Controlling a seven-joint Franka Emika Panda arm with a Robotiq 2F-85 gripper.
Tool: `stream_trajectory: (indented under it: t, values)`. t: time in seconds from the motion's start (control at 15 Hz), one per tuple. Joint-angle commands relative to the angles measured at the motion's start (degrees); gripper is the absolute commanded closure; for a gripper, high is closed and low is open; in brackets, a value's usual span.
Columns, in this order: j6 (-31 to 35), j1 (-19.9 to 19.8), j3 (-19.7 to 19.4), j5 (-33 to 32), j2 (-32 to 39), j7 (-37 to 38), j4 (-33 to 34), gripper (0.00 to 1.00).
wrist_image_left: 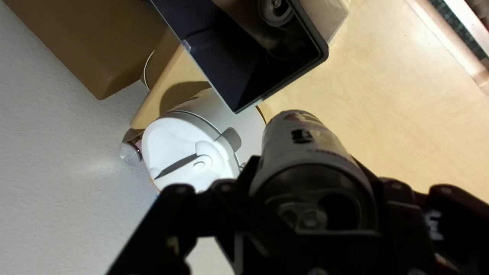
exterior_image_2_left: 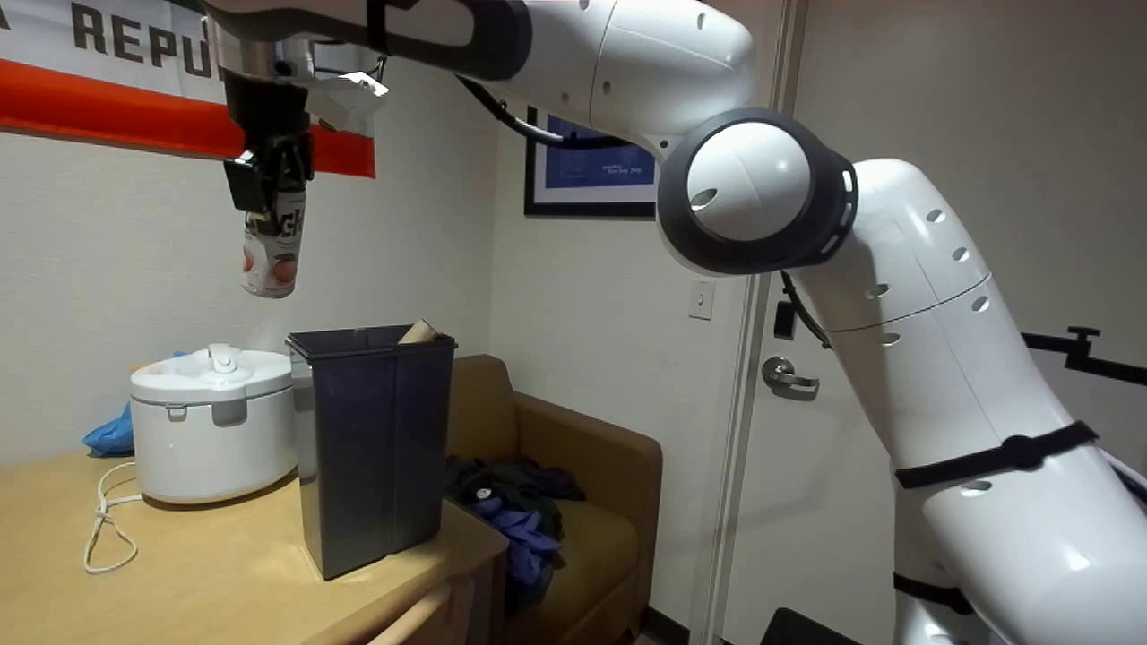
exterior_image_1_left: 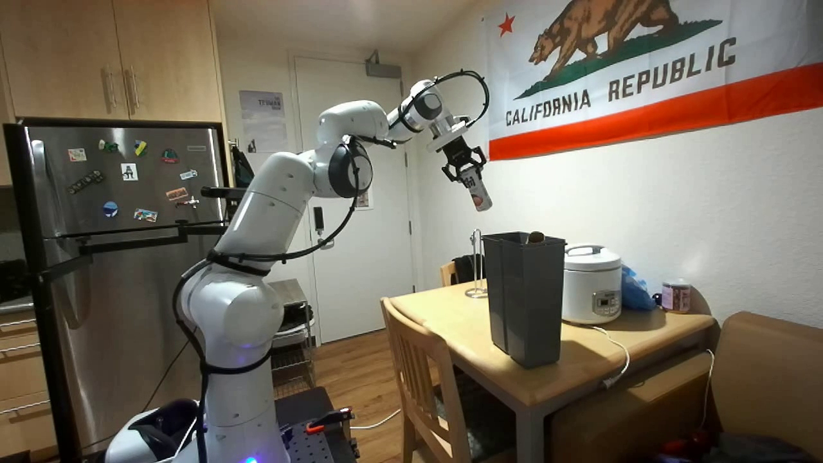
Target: Put the can in the bin
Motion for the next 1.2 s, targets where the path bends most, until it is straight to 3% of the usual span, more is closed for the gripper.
stream_trajectory:
  t: [0.0,0.47,1.13]
  values:
    - [-1.1,-1.96,-0.18,0.7,-4.73,0.49,-6.89,0.71]
    - [2.23,-6.73,-0.24,2.1,-6.46,1.81,-16.21,0.71]
    - [14.89,-12.23,0.18,2.63,-5.7,1.45,-28.77,0.71]
